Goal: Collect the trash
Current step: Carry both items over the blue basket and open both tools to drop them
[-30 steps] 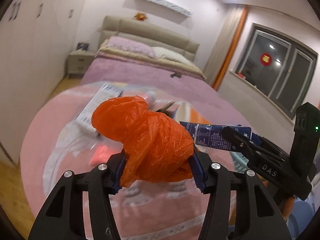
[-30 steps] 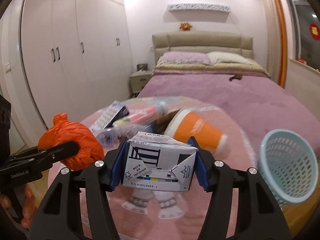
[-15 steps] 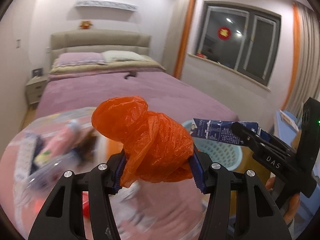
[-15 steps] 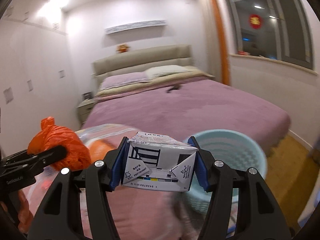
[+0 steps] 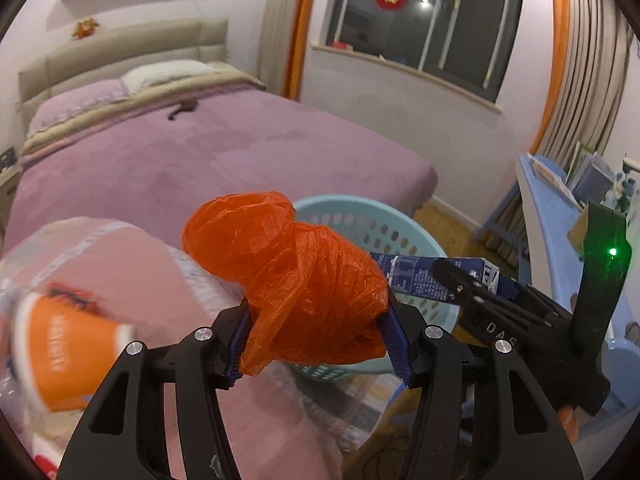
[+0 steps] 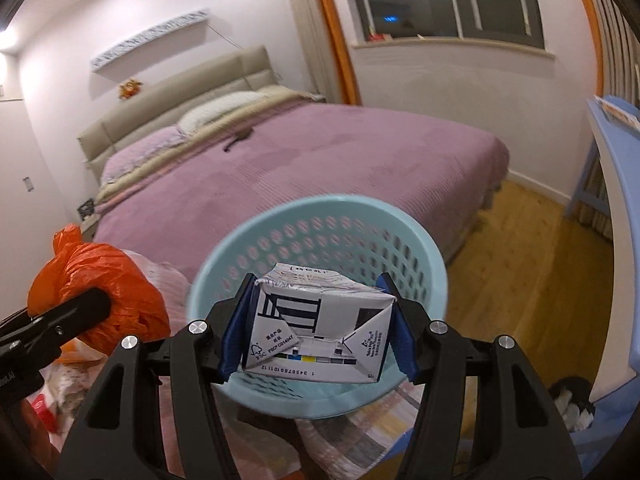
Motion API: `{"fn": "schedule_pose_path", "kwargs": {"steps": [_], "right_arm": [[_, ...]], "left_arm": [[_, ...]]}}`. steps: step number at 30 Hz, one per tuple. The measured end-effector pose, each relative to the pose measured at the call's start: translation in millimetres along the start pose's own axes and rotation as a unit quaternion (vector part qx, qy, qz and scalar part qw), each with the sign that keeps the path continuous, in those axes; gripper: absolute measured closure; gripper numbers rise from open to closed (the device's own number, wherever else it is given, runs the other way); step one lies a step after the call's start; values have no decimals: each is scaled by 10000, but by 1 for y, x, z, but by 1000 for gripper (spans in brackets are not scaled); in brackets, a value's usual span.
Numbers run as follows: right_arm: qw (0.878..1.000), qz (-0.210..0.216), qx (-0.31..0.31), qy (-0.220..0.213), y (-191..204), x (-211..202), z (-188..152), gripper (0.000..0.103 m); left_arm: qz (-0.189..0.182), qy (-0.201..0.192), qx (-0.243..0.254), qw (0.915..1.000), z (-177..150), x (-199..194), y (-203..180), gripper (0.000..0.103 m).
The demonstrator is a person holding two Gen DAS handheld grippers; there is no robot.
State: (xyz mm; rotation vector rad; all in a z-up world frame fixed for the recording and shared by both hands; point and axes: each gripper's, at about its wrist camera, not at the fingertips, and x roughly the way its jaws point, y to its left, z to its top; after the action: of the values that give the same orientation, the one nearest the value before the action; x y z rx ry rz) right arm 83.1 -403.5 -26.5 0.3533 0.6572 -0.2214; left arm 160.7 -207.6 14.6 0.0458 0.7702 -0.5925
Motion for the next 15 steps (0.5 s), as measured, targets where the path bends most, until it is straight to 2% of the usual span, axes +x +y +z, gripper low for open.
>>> {"fn": "schedule_pose_path", "kwargs": {"steps": [4,8,15], "right_arm": [[9998,-148,94,134,-5,15,3,44],[9998,-63,80,194,-7,16,4,40],[9998,139,68,158,-6,8,4,40]], "left_arm": [[-107,118,11,9999,4,23,-5,36],[-207,71,-104,9997,2,21,-6,26],[-199,-253,-154,9994,-6,-11,-2,23]]}}
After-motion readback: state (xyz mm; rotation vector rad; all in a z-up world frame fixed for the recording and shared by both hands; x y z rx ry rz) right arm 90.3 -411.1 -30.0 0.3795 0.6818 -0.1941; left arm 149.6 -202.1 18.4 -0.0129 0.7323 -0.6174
